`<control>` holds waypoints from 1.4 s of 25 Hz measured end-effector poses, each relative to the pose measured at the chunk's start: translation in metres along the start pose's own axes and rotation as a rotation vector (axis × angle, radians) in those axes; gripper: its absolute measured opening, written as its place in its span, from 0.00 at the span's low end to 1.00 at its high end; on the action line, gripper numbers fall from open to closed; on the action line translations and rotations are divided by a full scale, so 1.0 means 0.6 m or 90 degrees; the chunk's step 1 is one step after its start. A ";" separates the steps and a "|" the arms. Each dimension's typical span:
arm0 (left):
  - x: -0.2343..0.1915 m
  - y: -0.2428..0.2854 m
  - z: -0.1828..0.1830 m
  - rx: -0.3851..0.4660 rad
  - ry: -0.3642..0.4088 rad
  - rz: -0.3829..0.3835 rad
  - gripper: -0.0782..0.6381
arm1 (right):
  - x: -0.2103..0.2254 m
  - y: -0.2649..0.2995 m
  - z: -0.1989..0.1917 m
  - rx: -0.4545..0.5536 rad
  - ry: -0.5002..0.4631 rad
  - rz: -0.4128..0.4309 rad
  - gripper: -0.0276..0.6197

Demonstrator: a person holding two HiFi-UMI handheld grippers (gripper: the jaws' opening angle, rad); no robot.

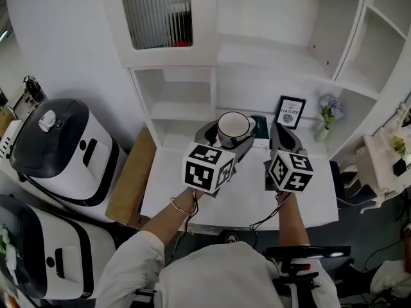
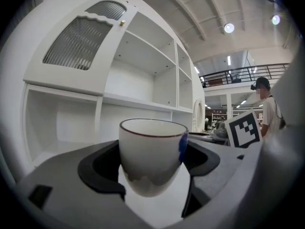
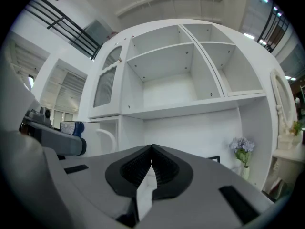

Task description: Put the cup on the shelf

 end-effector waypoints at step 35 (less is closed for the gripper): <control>0.064 0.020 0.280 0.115 0.089 -0.059 0.66 | 0.073 -0.016 0.259 0.153 -0.015 -0.035 0.08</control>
Point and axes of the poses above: the fingertips, and each gripper's own axes: y forward along the fingers, x to its right, z out of its top, the point moved 7 cm from there along -y, backward along the fingers, and after that the axes turned 2 degrees about z, right-handed, at the moved point
